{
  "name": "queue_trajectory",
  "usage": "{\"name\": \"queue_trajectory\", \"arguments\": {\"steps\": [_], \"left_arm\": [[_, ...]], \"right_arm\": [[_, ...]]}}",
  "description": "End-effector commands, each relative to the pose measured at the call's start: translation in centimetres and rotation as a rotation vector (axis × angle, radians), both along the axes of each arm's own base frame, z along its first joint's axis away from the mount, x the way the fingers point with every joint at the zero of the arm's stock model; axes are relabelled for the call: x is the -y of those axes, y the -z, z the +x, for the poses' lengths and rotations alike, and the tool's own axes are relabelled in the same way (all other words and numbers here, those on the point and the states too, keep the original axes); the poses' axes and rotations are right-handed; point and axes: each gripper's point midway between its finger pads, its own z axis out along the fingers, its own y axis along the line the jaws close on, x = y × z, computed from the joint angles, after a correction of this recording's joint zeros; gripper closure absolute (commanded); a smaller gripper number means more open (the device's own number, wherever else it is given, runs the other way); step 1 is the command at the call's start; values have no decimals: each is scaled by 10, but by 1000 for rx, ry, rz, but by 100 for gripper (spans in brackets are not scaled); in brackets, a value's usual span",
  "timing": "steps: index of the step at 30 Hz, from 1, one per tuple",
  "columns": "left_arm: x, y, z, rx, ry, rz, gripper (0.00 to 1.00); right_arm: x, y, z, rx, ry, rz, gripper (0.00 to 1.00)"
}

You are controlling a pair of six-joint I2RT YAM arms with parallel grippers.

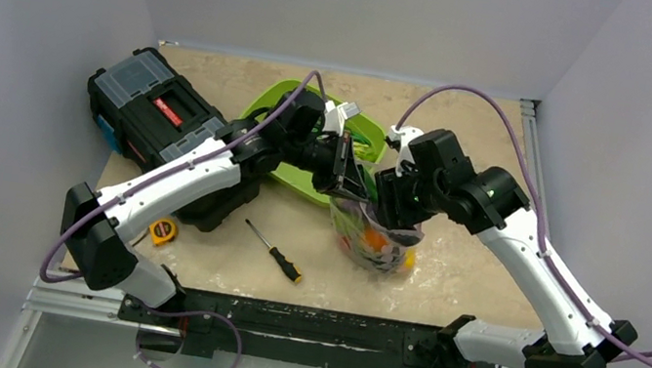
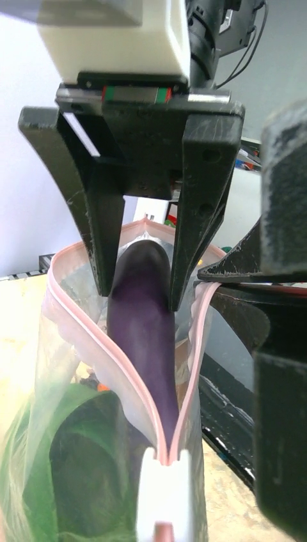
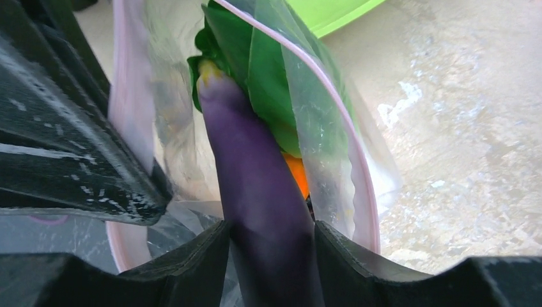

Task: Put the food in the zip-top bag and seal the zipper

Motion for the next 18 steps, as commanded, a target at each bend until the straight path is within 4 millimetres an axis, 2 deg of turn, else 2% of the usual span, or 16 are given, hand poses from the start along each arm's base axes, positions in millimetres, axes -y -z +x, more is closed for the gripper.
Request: {"name": "queue_trajectory", "arguments": {"steps": [1, 6, 11, 14, 18], "left_arm": [[-7, -18, -10, 57, 4, -49, 100], [-5, -19, -9, 52, 5, -63, 100], [-5, -19, -9, 50, 6, -65, 100], [-6, -16, -10, 49, 7, -59, 100], [-9, -9, -11, 48, 8, -39, 100]], "right_arm": [[-1, 10, -19, -55, -50, 3, 49], [-11, 19, -27, -98, -99, 32, 45], [-14, 27, -28, -111, -98, 51, 48], [-17, 23, -24, -93, -73, 74, 59], [-19, 2, -13, -39, -2, 113, 80]]}}
